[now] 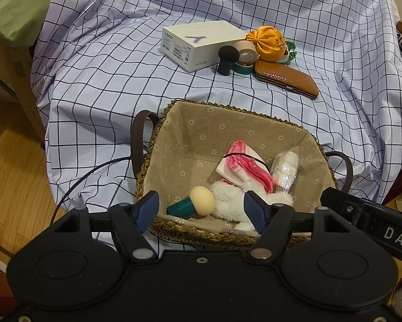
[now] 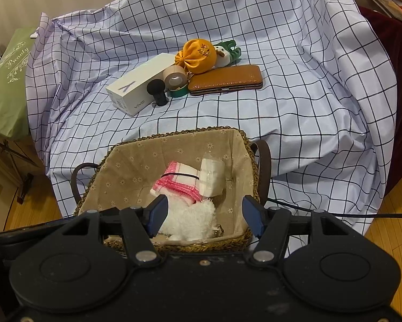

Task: Organize soft objects
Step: 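Open the left gripper to drop the brush while the right releases the cotton pack, then move both grippers back toward the remaining items on the cloth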

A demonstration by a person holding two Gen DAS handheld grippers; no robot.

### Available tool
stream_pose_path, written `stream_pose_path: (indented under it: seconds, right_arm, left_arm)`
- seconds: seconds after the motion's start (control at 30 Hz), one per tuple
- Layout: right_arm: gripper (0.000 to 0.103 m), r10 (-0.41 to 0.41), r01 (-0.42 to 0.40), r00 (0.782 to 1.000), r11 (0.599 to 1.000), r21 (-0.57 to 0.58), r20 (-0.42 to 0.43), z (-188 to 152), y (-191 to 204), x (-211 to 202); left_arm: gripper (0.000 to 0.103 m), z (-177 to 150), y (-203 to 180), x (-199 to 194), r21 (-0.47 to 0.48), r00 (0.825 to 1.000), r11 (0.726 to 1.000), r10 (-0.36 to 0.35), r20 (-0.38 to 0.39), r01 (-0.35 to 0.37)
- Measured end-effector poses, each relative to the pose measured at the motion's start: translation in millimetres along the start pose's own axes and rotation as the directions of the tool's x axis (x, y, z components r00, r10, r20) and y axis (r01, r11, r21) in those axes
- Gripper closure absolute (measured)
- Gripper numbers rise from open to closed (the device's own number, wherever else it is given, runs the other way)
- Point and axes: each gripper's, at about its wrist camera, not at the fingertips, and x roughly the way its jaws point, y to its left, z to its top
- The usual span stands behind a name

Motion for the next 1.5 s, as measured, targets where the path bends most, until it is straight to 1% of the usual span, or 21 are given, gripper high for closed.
stream_pose_path:
  seconds: [0.4, 0.67, 0.8, 0.87, 1.13, 1.27, 1.5]
  right_arm:
    - [0.041, -0.015, 0.015, 1.000, 1.000, 0.002, -0.012, 5, -3, 6]
    - [0.040, -0.034, 0.035, 0.998, 0.999, 0.011, -0.048, 21, -6, 20]
    - [0.040, -0.048, 0.049, 0.996, 0.999, 0.010, -0.070, 32, -8, 30]
    - [0.040, -0.056, 0.057, 0.995, 0.998, 0.009, -0.080, 39, -9, 36]
    - [0.040, -0.087, 0.089, 0.992, 0.996, 0.017, -0.093, 74, -15, 62]
    - [0.039, -0.103, 0.105, 0.991, 0.994, 0.014, -0.091, 92, -16, 76]
    - [0.039, -0.133, 0.133, 0.989, 0.991, -0.005, -0.068, 126, -18, 98]
  left_arm:
    - [0.033, 2, -5, -6, 0.035, 0.999, 0.999, 0.027, 0.031, -0.028]
    - [0.032, 13, -6, 1, 0.059, 0.999, 0.997, 0.040, 0.019, -0.041]
    - [0.031, 23, -8, 2, 0.071, 0.998, 0.996, 0.049, 0.026, -0.051]
    - [0.030, 28, -10, 4, 0.078, 0.998, 0.996, 0.049, 0.027, -0.051]
    - [0.029, 55, -17, 22, 0.121, 0.999, 0.992, 0.039, 0.001, -0.039]
    - [0.029, 69, -19, 34, 0.138, 0.999, 0.990, 0.041, -0.012, -0.039]
    - [0.029, 93, -22, 53, 0.171, 0.999, 0.984, 0.046, -0.010, -0.044]
